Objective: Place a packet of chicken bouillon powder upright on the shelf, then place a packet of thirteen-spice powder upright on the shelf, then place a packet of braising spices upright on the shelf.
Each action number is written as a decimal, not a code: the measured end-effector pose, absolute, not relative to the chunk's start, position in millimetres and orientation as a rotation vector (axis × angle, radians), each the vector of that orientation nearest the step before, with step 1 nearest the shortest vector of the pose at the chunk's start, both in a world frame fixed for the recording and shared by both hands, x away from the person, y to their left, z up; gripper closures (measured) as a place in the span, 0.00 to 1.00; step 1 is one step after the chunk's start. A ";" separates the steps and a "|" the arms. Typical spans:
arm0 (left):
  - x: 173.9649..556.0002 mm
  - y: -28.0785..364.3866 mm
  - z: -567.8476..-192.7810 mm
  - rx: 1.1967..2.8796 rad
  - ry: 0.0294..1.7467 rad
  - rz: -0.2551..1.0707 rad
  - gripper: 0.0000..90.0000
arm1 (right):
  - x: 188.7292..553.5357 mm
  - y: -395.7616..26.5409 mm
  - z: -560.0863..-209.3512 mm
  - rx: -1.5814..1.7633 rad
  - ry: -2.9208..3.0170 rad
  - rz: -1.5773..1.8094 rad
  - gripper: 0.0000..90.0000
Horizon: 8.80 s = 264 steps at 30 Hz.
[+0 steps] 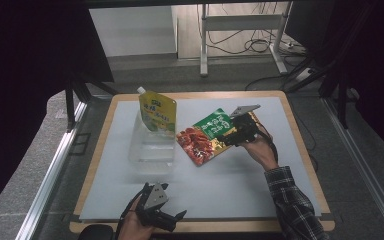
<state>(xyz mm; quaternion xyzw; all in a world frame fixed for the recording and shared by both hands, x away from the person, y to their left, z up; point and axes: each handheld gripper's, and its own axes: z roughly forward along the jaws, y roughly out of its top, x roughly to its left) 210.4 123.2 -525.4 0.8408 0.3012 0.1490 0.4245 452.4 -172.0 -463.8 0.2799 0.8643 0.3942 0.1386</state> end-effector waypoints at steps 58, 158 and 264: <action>210.0 123.1 -525.5 2.114 0.746 0.369 0.00 | 455.7 -188.3 -495.6 0.837 2.531 1.024 0.07; 211.8 121.2 -527.0 2.134 0.747 0.376 0.00 | 469.6 -203.5 -479.4 1.142 2.433 1.158 0.99; 212.9 126.9 -524.3 2.069 0.788 0.386 0.00 | 383.2 -116.1 -288.3 0.569 2.500 1.338 0.99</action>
